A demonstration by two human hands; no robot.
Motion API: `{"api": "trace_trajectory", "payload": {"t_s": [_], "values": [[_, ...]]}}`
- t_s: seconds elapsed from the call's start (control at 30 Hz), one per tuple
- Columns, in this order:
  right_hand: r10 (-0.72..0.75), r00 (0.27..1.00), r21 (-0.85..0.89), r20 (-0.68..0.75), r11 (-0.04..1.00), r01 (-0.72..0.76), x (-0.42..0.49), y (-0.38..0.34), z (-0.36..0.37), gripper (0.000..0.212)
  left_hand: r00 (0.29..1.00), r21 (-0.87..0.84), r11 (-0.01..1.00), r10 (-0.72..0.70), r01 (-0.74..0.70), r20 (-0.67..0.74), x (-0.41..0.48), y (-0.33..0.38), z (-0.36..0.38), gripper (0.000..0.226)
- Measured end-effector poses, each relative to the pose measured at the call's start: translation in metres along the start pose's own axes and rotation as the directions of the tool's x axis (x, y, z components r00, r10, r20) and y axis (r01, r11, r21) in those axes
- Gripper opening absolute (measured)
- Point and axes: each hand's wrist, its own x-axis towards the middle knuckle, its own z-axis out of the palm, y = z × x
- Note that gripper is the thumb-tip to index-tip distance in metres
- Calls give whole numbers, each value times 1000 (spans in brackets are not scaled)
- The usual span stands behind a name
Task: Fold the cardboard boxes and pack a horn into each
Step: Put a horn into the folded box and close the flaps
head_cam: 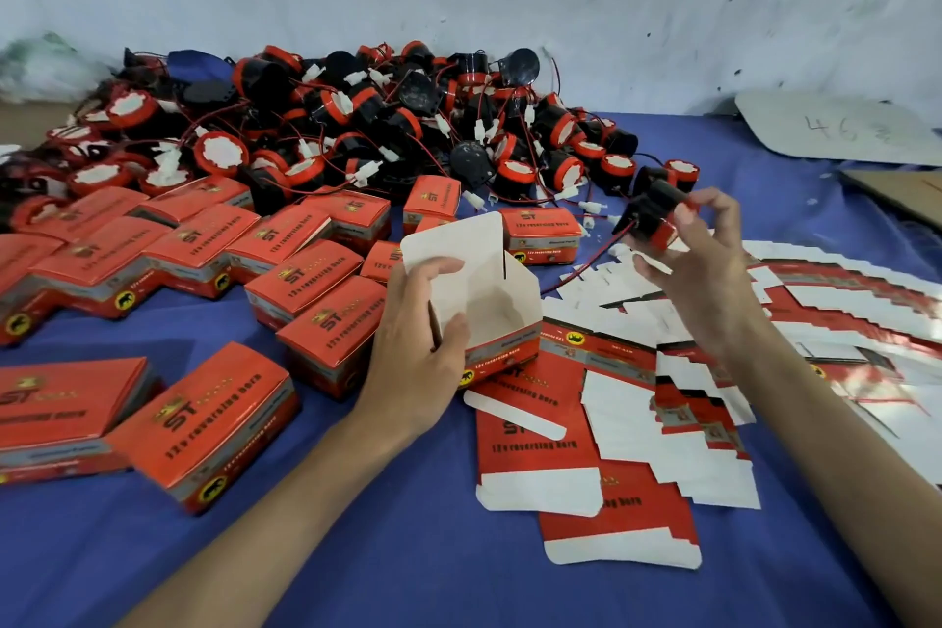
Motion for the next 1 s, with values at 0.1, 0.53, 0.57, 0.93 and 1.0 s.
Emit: {"api": "trace_trajectory", "payload": {"t_s": [0.1, 0.53, 0.57, 0.93, 1.0], "values": [[66, 989, 133, -131, 990, -49, 0, 6, 13, 18, 1000, -1, 1000, -8, 8, 0, -1, 1, 1, 45], [-338, 853, 162, 397, 941, 298, -13, -69, 100, 50, 999, -26, 1000, -12, 13, 34, 0, 7, -3, 58], [-417, 768, 25, 486, 885, 465, -15, -71, 110, 49, 1000, -28, 1000, -3, 4, 29, 1, 6, -3, 58], [63, 593, -575, 802, 345, 741, -18, -30, 110, 76, 997, -309, 949, -47, 65, 65, 0, 13, -5, 62], [88, 622, -614, 778, 316, 723, -15, -33, 107, 77, 995, -356, 929, -81, 99, 65, 0, 13, -5, 61]]}}
